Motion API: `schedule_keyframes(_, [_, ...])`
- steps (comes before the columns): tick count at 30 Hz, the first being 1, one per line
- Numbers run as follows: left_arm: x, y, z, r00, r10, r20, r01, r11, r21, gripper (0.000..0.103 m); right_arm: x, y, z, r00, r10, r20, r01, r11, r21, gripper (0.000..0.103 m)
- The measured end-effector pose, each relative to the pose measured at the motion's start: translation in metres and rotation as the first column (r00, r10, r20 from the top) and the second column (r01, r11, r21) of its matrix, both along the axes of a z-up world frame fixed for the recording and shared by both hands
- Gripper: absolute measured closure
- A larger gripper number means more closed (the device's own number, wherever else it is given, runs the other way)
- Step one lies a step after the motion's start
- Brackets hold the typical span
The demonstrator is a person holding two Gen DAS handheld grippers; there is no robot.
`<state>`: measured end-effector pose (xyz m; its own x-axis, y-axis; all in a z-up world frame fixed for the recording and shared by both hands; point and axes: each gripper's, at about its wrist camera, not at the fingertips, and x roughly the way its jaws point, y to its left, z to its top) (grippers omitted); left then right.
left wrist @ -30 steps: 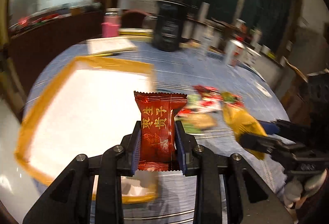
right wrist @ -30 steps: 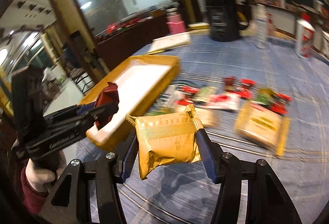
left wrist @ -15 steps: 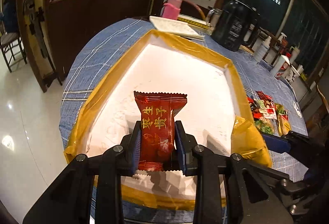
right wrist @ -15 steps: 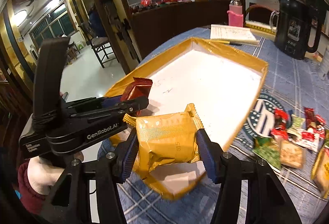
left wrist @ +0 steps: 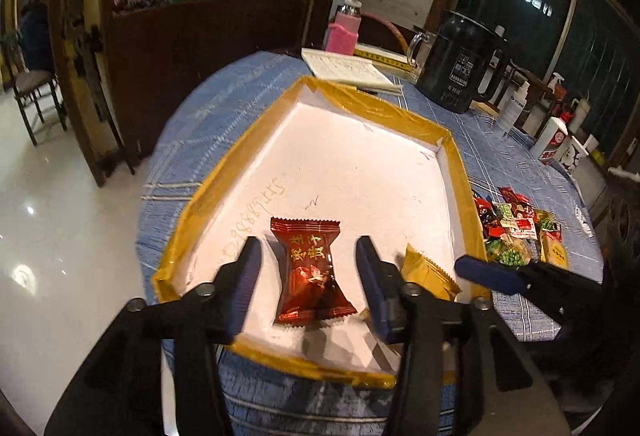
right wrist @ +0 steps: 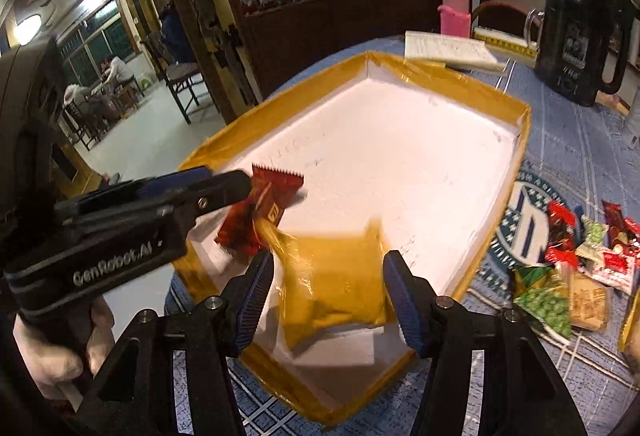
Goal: Organize snacks
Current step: 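Carry both packs to the white tray and open both tools to drop them, then grasp the cream biscuit pack with the right tool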
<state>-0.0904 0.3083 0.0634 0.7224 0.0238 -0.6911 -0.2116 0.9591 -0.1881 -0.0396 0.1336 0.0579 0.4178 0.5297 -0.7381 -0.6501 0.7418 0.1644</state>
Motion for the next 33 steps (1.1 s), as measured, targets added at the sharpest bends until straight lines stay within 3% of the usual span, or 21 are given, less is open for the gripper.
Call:
schedule_keyframes(6, [-0.021,-0.013,0.021,0.998,-0.019,0.057,0.021,0.999,-0.033,0.041,-0.002,-0.044,0.025,0.998,-0.065,0.006,0.064,0.992,0.107,0.043])
schedule_keyframes(12, [-0.031,-0.039,0.033,0.993,-0.091,0.074,0.094,0.995,-0.045,0.035,-0.004,-0.133,0.037,0.981,-0.194,0.018,0.188,0.968,0.166,0.041])
schedule_keyframes(17, [-0.024,-0.076,0.031,0.984,-0.171,0.055,0.173,0.984,-0.037,0.035,0.005,-0.221,0.031,0.936,-0.352,-0.002,0.347,0.922,0.171,0.039])
schedule_keyframes(22, [-0.013,-0.118,0.027,0.965,-0.258,0.037,0.259,0.965,-0.039,0.035,0.018,-0.287,0.014,0.887,-0.454,-0.086,0.462,0.868,0.185,0.038])
schedule_keyframes(30, [-0.006,-0.164,0.013,0.938,-0.347,-0.030,0.347,0.938,0.003,0.035,0.026,-0.320,-0.001,0.862,-0.493,-0.115,0.506,0.839,0.200,0.038])
schedule_keyframes(33, [-0.006,-0.169,0.010,0.935,-0.353,-0.040,0.353,0.936,0.009,0.035,0.033,-0.313,-0.002,0.872,-0.472,-0.126,0.489,0.847,0.209,0.038])
